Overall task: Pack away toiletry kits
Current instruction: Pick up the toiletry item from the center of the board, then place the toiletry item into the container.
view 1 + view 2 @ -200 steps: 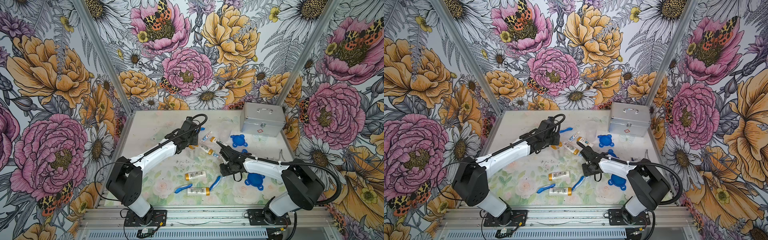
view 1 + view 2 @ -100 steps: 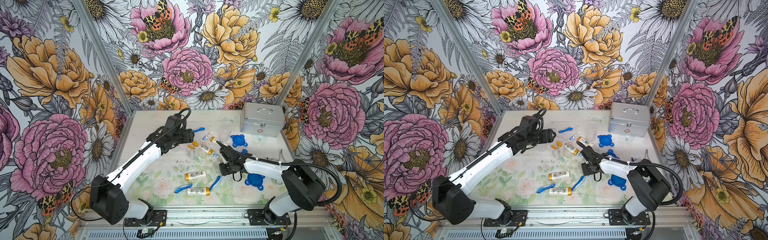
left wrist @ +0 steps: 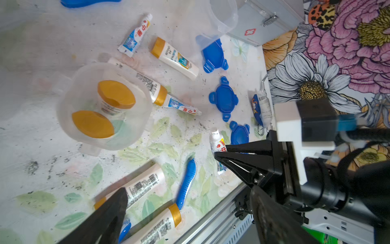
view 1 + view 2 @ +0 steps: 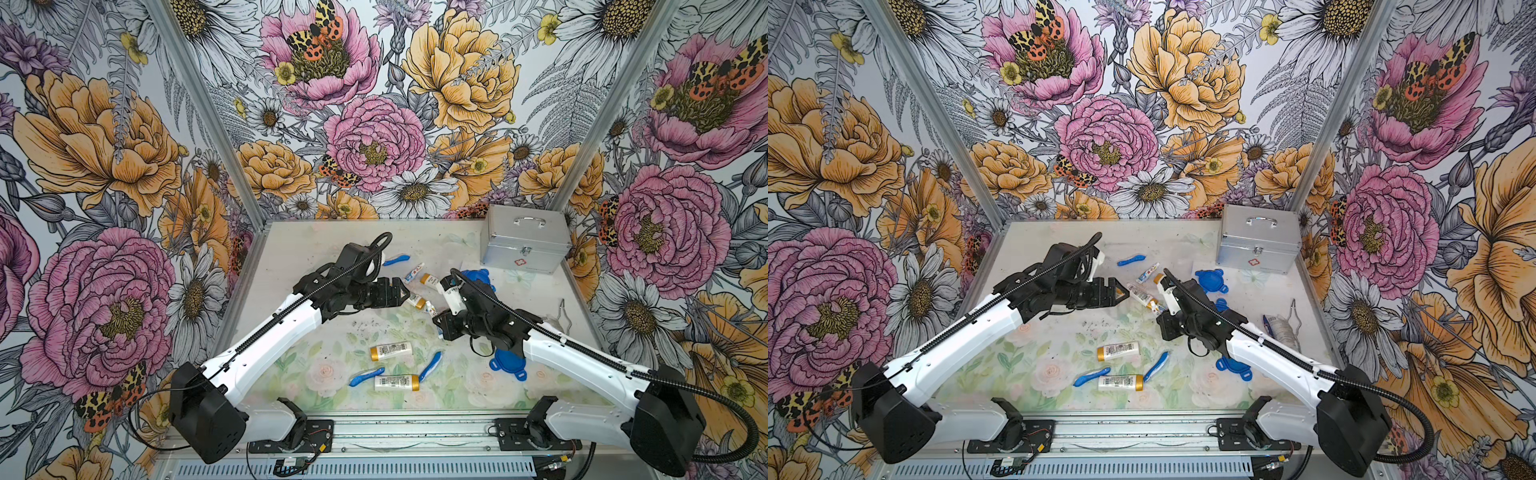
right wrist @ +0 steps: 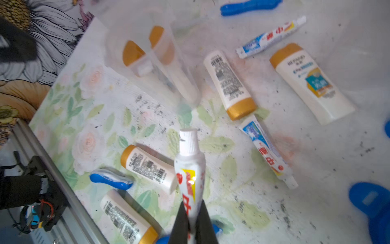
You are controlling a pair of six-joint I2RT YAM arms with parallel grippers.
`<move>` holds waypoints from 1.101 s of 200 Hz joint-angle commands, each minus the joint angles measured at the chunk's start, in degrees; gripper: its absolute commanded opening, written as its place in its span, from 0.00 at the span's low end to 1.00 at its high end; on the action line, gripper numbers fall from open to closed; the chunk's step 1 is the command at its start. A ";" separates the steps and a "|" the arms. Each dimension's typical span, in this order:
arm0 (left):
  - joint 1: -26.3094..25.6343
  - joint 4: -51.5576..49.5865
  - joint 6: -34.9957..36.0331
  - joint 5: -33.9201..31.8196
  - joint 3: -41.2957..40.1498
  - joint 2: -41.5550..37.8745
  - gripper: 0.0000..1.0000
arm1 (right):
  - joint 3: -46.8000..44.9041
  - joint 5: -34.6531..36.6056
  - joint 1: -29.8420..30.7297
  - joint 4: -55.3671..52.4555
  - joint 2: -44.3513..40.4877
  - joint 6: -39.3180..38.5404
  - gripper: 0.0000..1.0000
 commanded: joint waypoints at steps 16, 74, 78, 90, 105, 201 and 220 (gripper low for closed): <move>-0.66 7.05 -3.03 1.88 0.32 0.23 0.90 | 5.63 -5.52 1.36 2.77 1.11 -1.17 0.03; -3.23 14.84 -6.80 3.13 -1.59 3.88 0.79 | 9.83 -7.77 2.57 6.55 3.80 0.22 0.03; -3.44 15.28 -7.09 3.07 -1.88 3.98 0.77 | 9.81 -7.84 2.69 6.74 3.76 0.34 0.03; -3.81 16.01 -7.62 2.82 -2.57 4.21 0.73 | 9.70 -8.02 2.77 7.26 3.71 0.50 0.03; -3.94 16.72 -7.93 2.71 -3.22 4.25 0.66 | 9.54 -8.03 2.88 7.57 3.50 0.72 0.03; 1.29 14.48 -5.18 1.26 -5.95 -0.62 0.03 | 8.25 -5.35 2.96 6.80 3.80 2.67 0.56; 3.45 12.37 -0.48 -3.57 -4.92 -2.15 0.01 | 7.77 -3.14 2.96 3.05 3.99 3.39 0.74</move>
